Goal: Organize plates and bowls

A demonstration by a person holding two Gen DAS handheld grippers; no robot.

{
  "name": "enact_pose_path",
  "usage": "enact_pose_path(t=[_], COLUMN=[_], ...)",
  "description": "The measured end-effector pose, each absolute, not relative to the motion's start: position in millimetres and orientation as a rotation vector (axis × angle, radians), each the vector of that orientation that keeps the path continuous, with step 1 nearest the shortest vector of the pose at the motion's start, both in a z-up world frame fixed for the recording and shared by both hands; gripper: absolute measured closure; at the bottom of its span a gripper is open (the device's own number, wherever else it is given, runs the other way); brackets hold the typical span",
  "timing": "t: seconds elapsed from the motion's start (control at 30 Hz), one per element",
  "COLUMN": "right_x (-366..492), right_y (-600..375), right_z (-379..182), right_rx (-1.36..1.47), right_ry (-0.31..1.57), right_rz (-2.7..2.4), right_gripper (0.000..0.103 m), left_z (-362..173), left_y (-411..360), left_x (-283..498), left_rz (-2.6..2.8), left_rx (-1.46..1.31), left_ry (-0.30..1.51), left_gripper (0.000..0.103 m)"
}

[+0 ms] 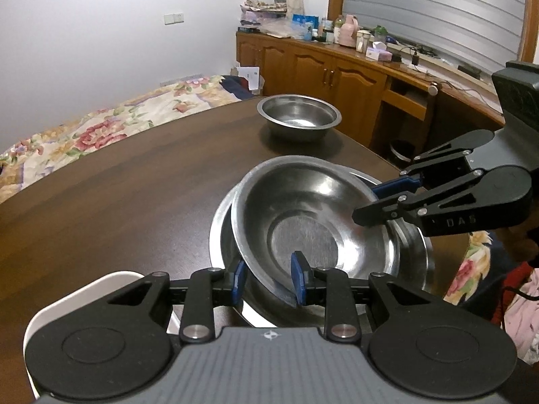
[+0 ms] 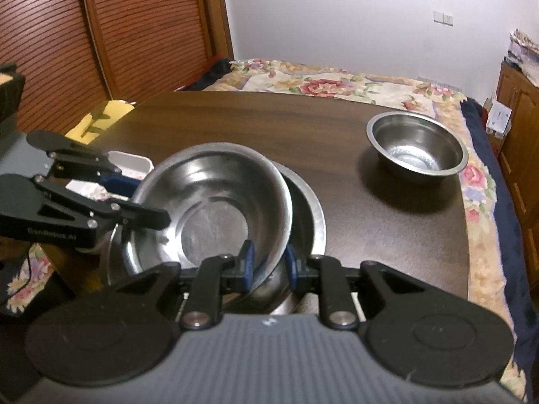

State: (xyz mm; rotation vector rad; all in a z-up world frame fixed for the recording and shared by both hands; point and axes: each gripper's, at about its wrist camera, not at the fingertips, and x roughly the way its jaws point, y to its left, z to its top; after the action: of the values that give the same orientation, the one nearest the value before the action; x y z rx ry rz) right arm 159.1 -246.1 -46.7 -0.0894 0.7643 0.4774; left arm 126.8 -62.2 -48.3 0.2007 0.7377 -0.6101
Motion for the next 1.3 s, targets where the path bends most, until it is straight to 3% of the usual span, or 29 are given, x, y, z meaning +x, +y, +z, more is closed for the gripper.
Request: enact_pose_path(t=[0.37, 1.3], right_x=[158, 161], right_y=[-237, -264], right_z=[-47, -30], right_rx=[-0.204, -0.063], right_ry=[0.743, 0.653], right_rz=[0.461, 0.426], right_gripper=[0.085, 0.084], left_z=[-51, -28], left_y=[-65, -59], left_x=[127, 133], left_rz=[-0.601, -0.565], left_rx=[0.212, 0.173], left_ry=[0.726, 0.655], left_gripper=[0.073, 0.073])
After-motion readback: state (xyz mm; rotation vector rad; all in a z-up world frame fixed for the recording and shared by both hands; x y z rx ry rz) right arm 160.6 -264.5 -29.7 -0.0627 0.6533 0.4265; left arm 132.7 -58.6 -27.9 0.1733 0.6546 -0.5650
